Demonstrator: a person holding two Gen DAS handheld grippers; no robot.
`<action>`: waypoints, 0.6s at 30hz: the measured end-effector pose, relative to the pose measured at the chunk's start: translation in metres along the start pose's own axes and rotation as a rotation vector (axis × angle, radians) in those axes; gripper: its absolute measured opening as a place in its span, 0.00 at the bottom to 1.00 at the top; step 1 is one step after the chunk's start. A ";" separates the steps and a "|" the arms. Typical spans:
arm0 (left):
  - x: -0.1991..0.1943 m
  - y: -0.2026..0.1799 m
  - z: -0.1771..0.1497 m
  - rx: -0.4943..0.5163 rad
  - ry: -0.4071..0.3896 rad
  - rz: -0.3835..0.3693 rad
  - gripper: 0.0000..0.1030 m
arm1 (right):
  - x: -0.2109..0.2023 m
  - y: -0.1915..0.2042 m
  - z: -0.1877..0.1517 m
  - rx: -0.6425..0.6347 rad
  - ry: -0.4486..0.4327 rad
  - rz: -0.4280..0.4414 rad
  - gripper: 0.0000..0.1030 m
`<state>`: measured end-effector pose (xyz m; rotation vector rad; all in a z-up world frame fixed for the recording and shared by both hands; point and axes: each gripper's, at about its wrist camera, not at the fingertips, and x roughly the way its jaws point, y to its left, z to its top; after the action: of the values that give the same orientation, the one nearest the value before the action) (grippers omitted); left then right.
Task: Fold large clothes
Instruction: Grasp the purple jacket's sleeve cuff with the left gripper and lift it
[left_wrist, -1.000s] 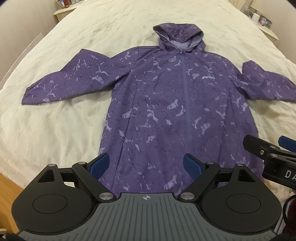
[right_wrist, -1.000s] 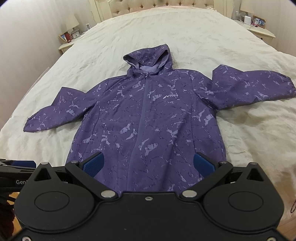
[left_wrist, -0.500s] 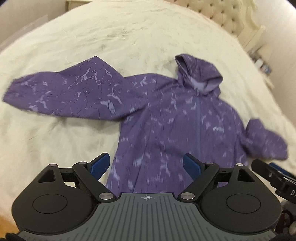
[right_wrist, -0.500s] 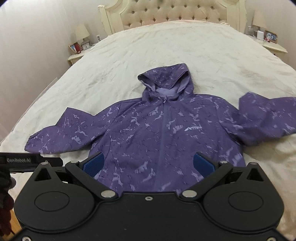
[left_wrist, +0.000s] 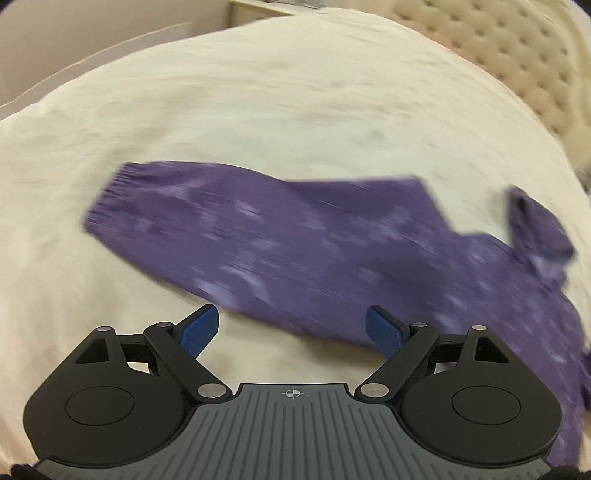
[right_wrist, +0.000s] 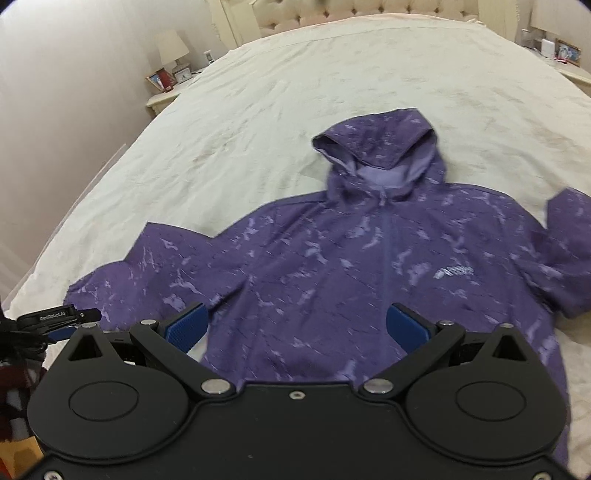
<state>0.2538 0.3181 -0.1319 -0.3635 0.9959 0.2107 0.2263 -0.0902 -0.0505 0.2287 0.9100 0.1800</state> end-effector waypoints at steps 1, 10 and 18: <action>0.005 0.010 0.005 -0.015 0.000 0.014 0.84 | 0.004 0.003 0.003 -0.005 0.002 0.005 0.99; 0.054 0.072 0.026 -0.134 0.015 0.042 0.85 | 0.036 0.030 0.019 -0.044 0.061 0.015 0.99; 0.063 0.091 0.034 -0.248 -0.016 -0.035 0.61 | 0.049 0.049 0.018 -0.112 0.107 0.022 0.99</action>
<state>0.2830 0.4155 -0.1870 -0.6038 0.9495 0.3062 0.2672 -0.0325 -0.0639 0.1255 1.0009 0.2648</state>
